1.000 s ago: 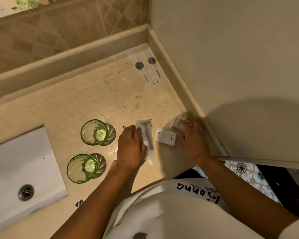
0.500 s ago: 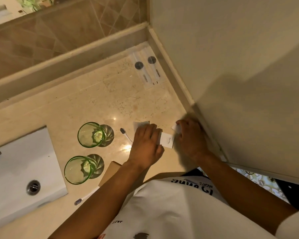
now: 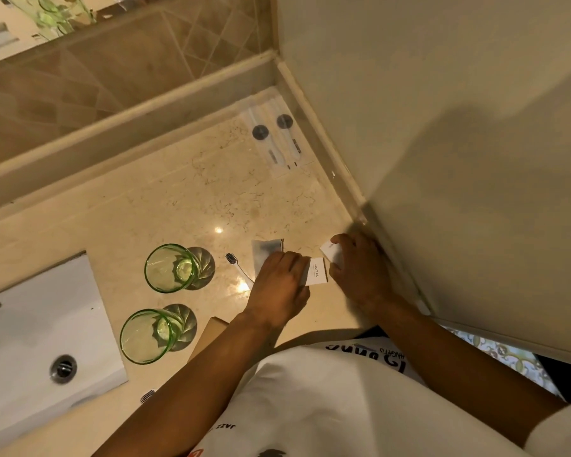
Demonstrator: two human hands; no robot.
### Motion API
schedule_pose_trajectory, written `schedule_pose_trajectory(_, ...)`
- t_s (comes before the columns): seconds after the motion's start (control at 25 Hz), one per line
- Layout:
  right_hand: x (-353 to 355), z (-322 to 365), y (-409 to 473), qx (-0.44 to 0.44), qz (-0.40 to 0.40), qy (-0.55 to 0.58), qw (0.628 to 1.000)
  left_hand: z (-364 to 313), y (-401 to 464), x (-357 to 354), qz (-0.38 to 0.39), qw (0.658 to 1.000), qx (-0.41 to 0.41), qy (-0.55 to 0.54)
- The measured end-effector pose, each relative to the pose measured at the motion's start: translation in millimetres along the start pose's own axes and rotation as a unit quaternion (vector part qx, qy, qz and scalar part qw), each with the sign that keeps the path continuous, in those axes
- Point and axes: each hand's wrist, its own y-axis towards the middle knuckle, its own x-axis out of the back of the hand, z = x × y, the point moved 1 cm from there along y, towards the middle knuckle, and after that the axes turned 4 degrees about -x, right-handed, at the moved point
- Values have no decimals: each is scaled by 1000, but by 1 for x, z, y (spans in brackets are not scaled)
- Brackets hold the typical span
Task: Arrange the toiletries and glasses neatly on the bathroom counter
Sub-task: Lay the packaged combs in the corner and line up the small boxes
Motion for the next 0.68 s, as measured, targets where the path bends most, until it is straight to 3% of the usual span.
schedule_pose_trajectory(0.16,-3,5,-3,-36,-24,96,994,5,-8,10,-26,998,39,-46)
schedule_pose_trajectory(0.44,1,34,24,-1,-46,118,992,27,1,45,-135,967,197,-88)
schedule_pose_trajectory(0.68,21,102,75,56,-88,147,984,77,39,106,-210,936,274,-64)
